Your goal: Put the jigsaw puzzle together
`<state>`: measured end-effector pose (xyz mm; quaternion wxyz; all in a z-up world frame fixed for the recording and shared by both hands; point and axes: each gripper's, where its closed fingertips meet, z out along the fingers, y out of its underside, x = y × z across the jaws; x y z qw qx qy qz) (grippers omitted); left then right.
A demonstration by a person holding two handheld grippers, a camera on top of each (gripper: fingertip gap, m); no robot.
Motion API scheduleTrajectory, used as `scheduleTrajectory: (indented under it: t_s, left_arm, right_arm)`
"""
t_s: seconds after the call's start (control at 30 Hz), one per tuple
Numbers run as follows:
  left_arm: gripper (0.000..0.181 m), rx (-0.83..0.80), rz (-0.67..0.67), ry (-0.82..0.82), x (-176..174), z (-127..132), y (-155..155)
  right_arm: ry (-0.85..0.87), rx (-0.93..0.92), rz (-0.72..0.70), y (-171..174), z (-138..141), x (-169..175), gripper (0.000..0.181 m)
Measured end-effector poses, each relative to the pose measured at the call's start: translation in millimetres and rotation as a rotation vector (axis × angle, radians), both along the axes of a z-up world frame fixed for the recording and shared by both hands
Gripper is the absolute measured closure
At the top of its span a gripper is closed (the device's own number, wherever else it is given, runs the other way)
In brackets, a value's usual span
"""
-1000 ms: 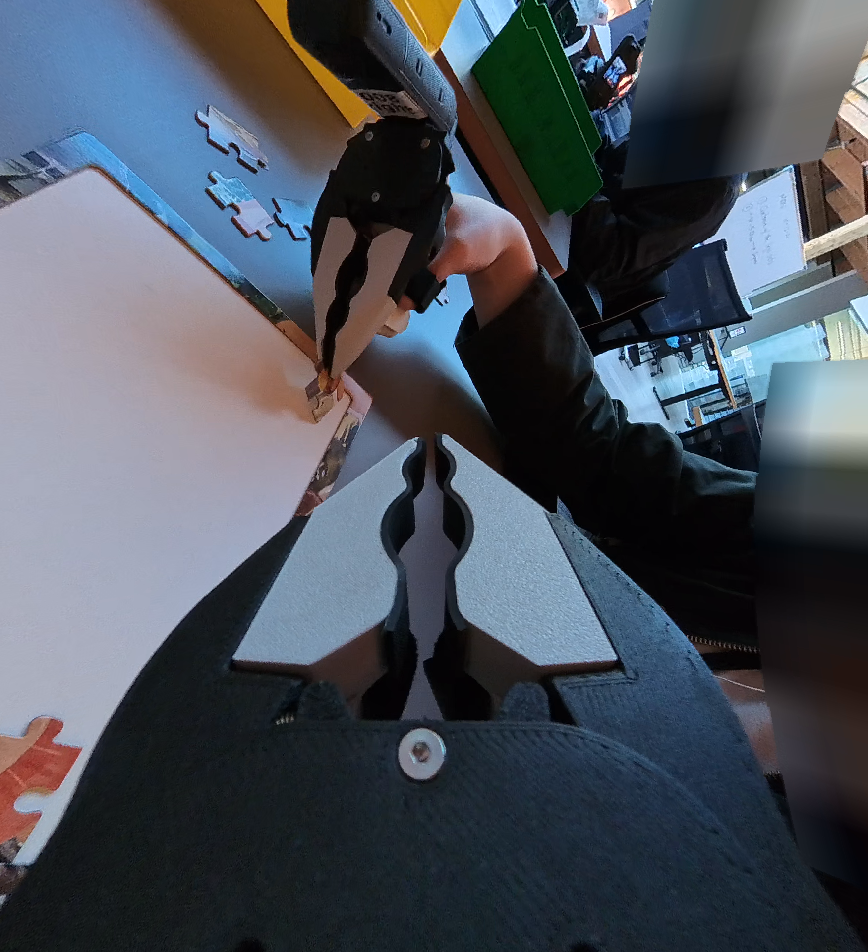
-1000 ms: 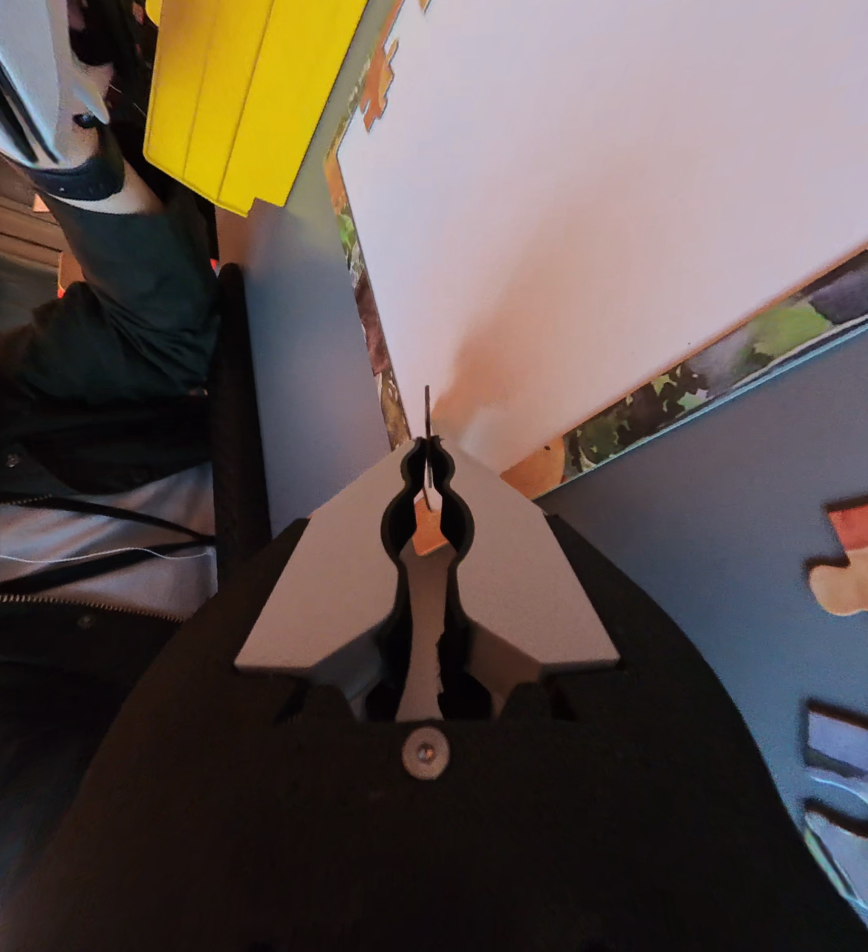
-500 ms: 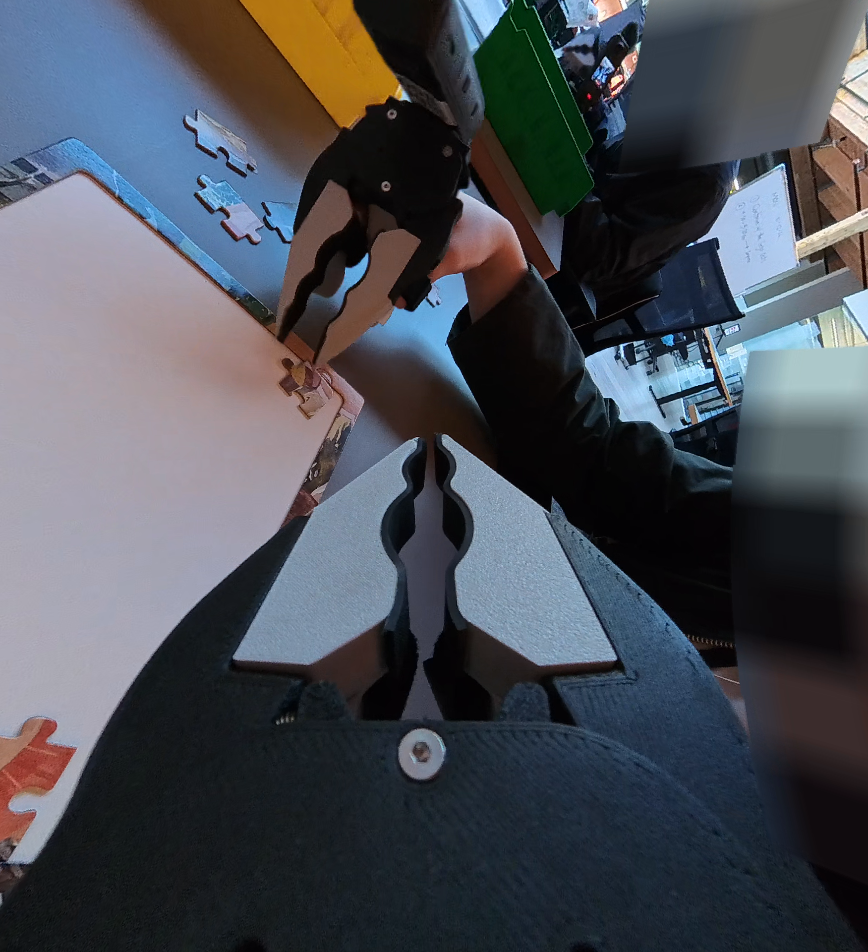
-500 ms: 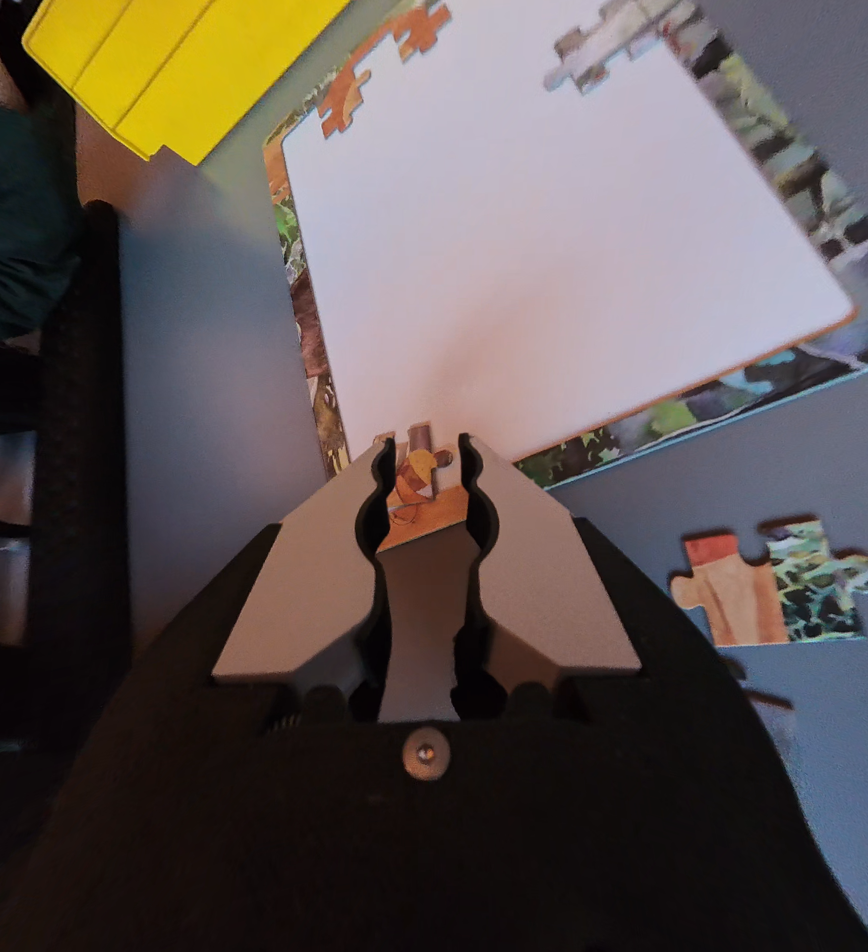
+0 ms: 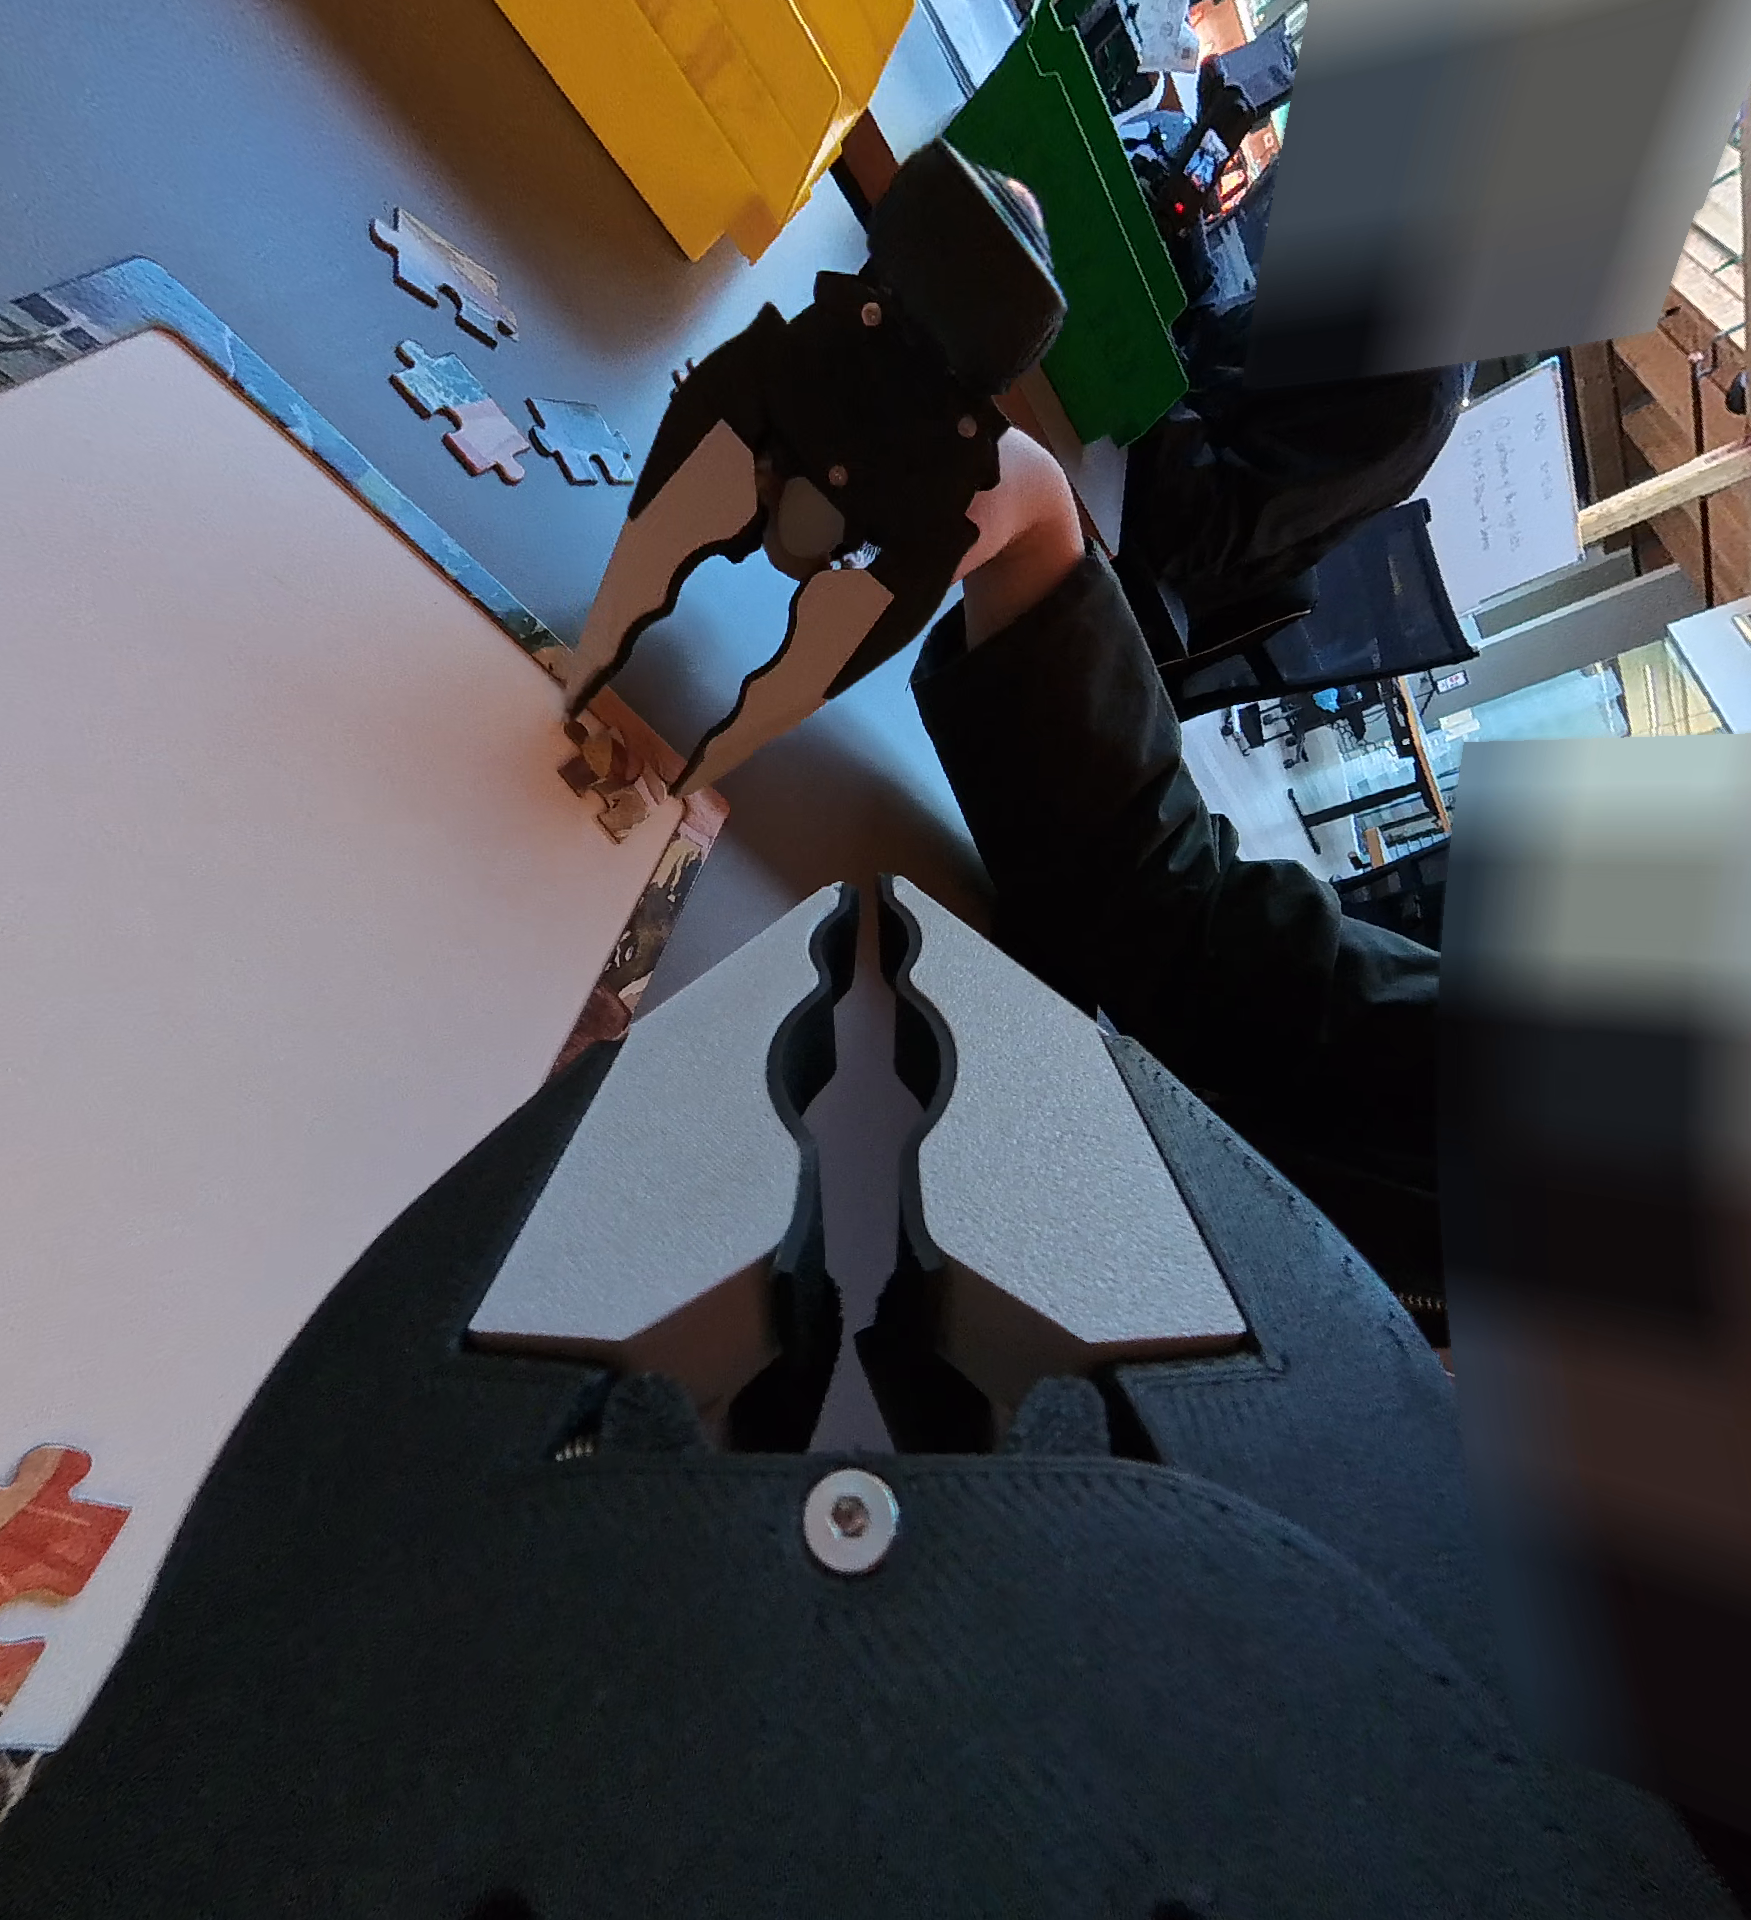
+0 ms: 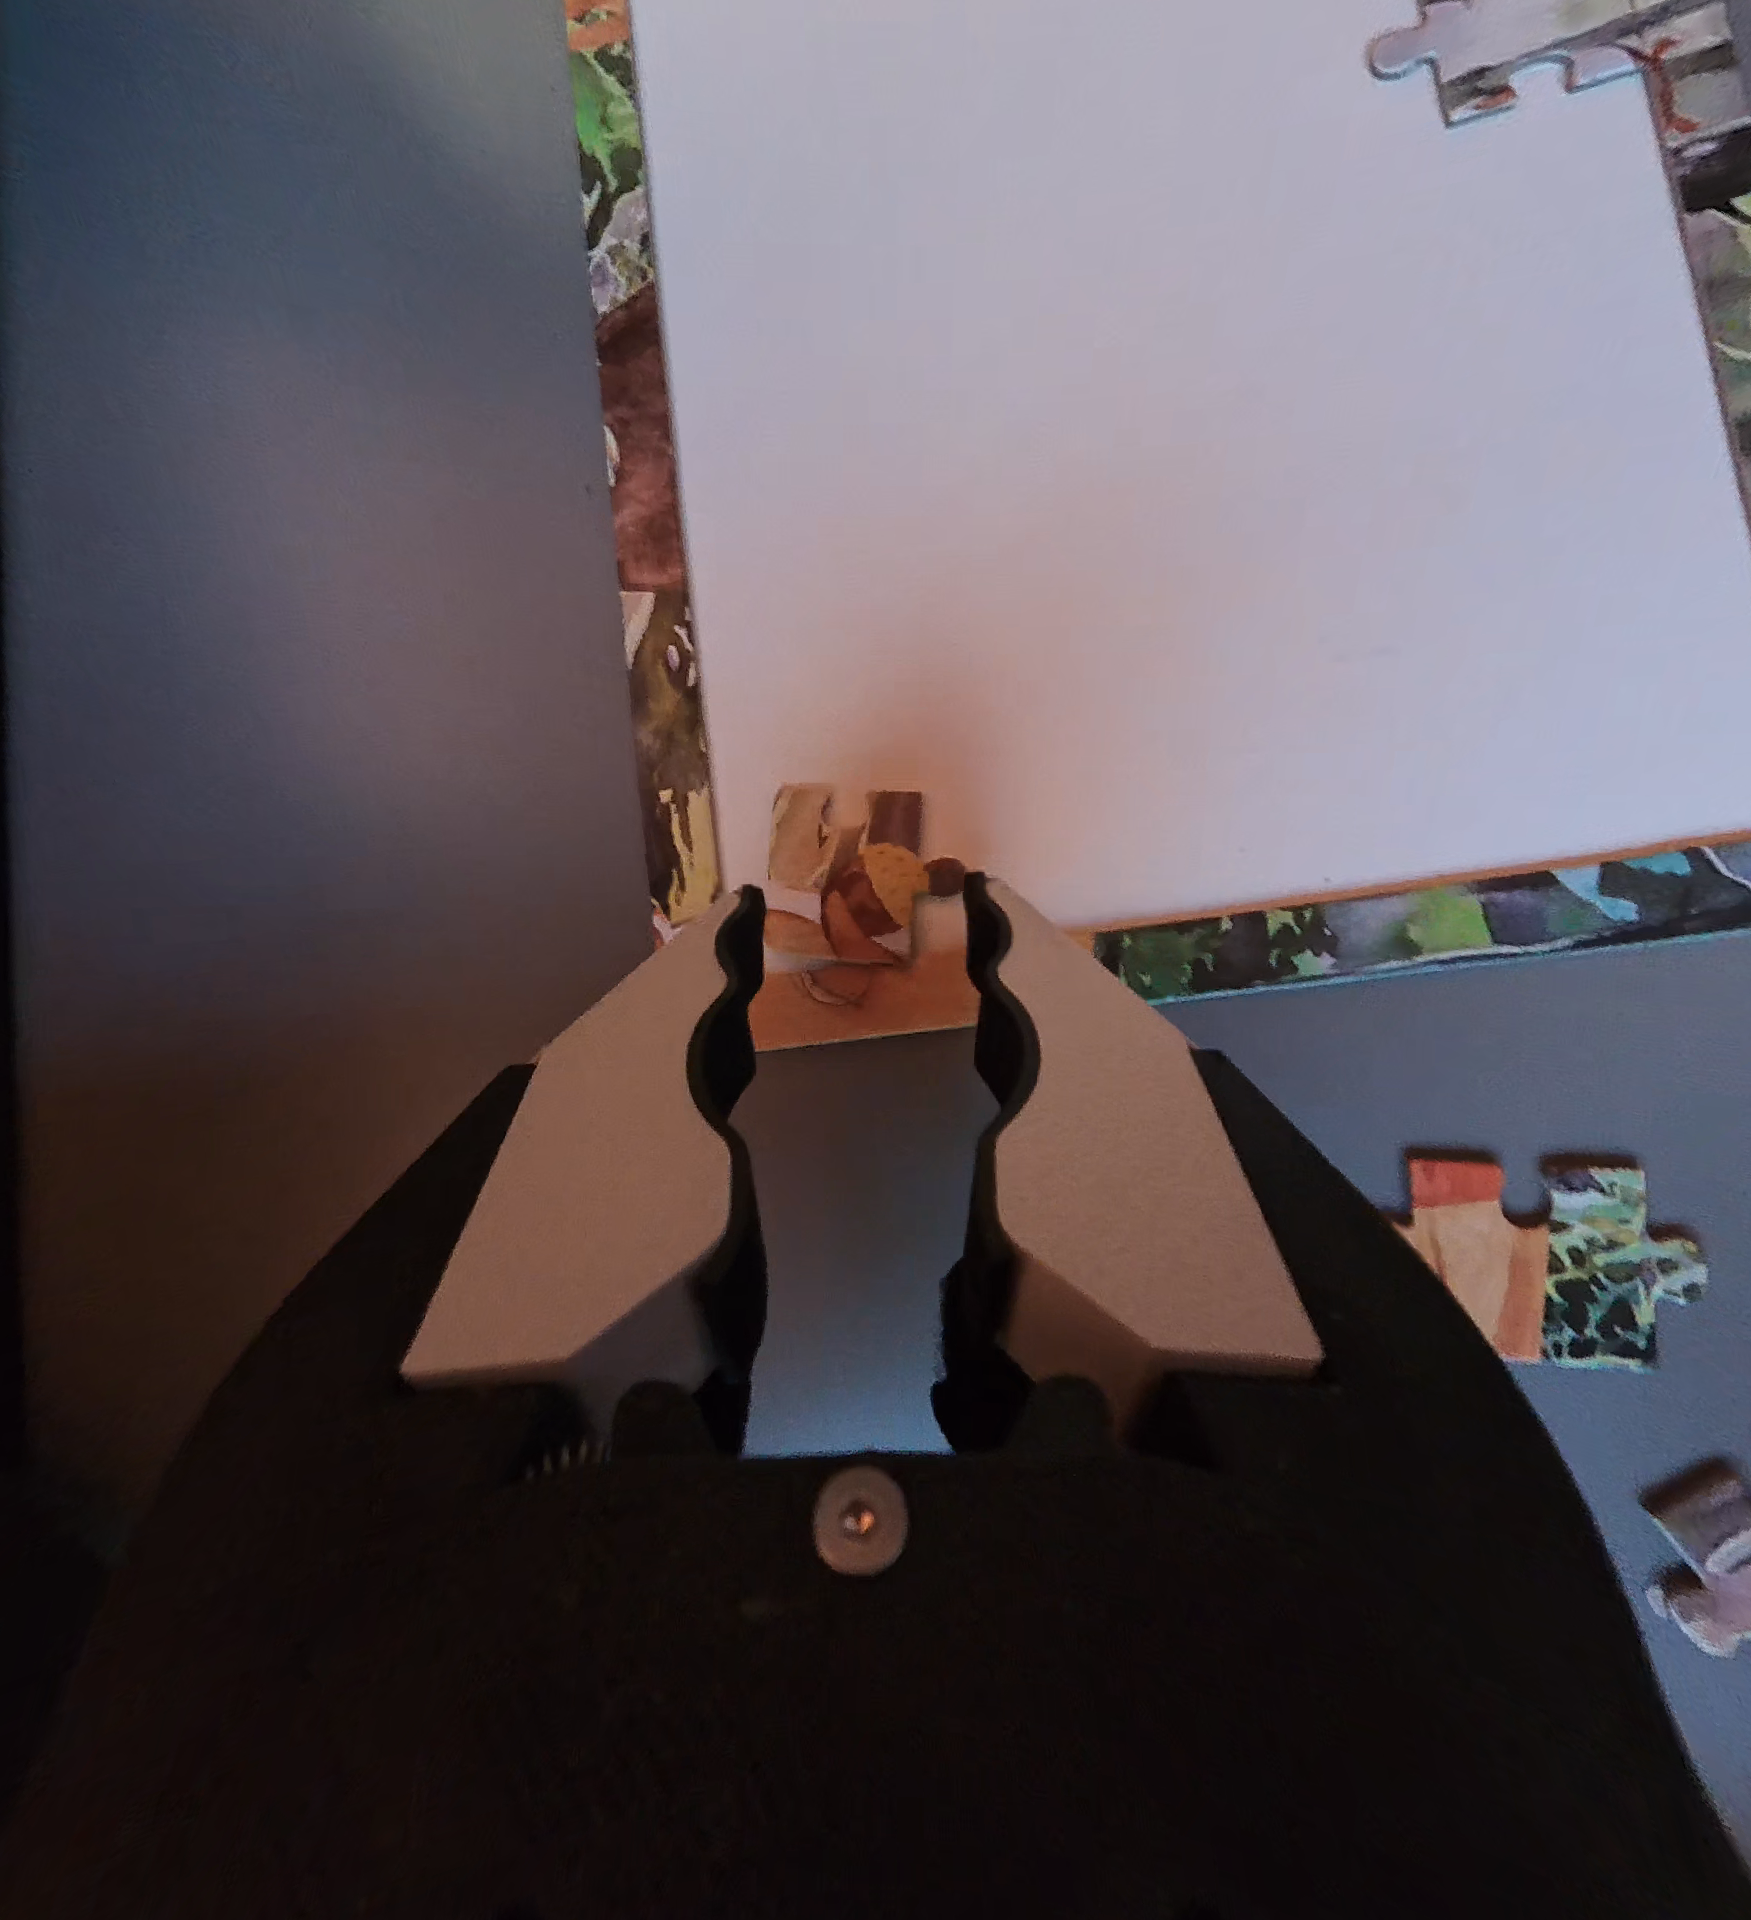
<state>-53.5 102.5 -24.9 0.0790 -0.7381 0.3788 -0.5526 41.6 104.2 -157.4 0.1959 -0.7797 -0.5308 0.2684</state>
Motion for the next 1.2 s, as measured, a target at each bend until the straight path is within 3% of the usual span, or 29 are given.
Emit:
scheduleTrajectory:
  t_s: [0.47,0.6,0.73,1.0,1.2]
  left_arm:
    - [0.180,-0.017,0.002,-0.005,1.1,0.1,0.6]
    - [0.180,-0.020,0.001,0.013,3.0,-6.1,0.9]
    - [0.181,0.026,0.016,0.141,7.5,-38.3,5.3]
    - [0.181,0.269,-0.073,0.497,8.7,-114.8,1.5]
    - [0.181,0.402,-0.097,0.664,-0.8,-142.3,8.0]
  right_arm:
    - [-0.150,0.156,0.071,4.7,-4.0,-6.9,0.146]
    - [-0.079,0.208,-0.002,18.4,18.1,-11.0,0.167]
    - [-0.084,0.176,0.031,11.0,17.4,-21.6,0.180]
    - [-0.209,0.156,0.094,1.6,-2.5,-29.5,0.181]
    - [-0.268,0.145,0.110,-2.4,-10.0,-30.1,0.181]
